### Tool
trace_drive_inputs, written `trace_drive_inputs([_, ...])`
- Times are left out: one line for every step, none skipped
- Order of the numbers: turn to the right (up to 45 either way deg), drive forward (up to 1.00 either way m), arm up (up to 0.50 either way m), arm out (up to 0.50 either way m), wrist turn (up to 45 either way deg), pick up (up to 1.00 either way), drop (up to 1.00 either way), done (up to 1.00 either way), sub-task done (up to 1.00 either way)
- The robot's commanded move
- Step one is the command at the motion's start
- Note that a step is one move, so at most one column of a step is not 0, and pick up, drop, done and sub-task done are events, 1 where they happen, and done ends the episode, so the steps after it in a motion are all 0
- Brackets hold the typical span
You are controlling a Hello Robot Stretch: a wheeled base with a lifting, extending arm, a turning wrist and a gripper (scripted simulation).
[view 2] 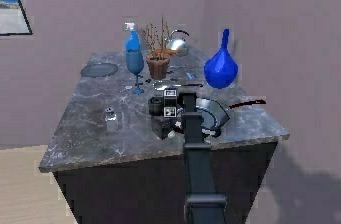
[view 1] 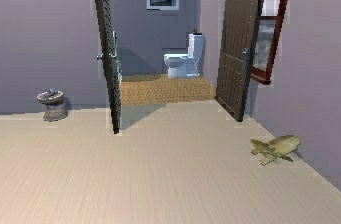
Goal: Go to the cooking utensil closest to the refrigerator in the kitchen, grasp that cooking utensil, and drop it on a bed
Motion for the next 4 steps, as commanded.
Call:
trace_drive_inputs([0.0,0.0,0.1,0.0,0.0,0.0,0.0,0.0,0.0])
trace_drive_inputs([0.0,0.0,0.02,0.0,0.0,0.0,0.0,0.0,0.0])
trace_drive_inputs([0.0,0.0,0.0,0.0,-45.0,0.0,0.0,0.0,0.0])
trace_drive_inputs([0.0,0.0,0.0,0.0,-45.0,0.0,0.0,0.0,0.0])
